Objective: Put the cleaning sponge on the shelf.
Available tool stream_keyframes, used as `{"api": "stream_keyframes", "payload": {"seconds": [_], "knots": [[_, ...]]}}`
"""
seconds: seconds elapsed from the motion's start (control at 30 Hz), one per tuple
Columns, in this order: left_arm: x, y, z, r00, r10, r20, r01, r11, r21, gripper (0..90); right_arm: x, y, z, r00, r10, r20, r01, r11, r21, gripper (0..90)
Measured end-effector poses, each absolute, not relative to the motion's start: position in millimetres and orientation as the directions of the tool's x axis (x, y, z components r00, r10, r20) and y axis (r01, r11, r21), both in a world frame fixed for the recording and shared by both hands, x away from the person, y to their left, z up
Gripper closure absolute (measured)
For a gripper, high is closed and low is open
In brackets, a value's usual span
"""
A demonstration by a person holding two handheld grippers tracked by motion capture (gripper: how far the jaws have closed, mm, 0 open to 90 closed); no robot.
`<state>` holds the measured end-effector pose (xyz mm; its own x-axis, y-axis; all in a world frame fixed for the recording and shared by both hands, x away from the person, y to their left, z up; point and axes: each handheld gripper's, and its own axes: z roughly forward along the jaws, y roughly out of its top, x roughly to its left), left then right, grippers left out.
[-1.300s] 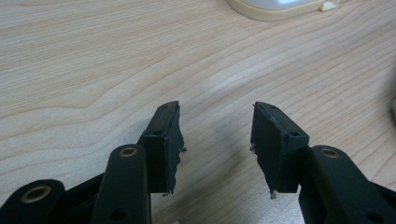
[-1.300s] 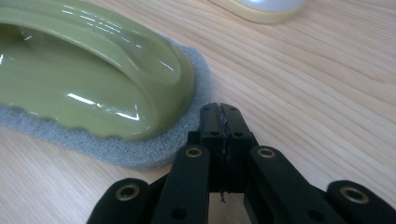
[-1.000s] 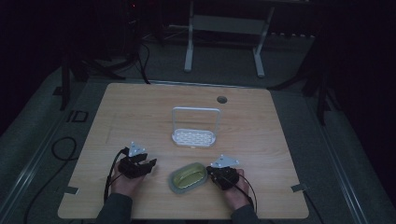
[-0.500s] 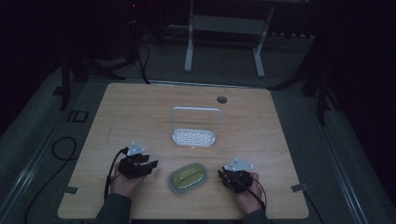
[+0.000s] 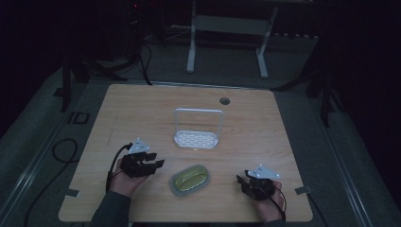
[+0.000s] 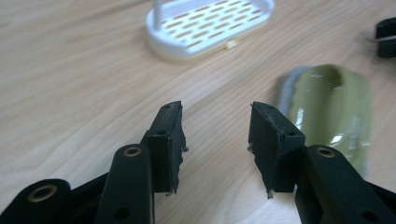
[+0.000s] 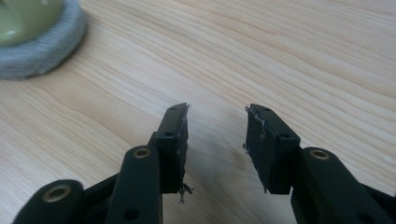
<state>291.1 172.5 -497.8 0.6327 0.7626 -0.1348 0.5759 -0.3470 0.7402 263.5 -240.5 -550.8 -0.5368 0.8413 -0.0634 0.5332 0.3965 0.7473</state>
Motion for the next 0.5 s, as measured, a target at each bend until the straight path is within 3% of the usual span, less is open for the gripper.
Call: {"api": "stream_keyframes", "payload": {"seconds": [0.5], "knots": [[293, 130, -469, 0.759, 0.645, -0.09, 0.506, -0.497, 0.705, 53.6, 264, -255, -556, -0.487, 0.873, -0.019, 0.56, 0.328, 0.761, 50.6]]}}
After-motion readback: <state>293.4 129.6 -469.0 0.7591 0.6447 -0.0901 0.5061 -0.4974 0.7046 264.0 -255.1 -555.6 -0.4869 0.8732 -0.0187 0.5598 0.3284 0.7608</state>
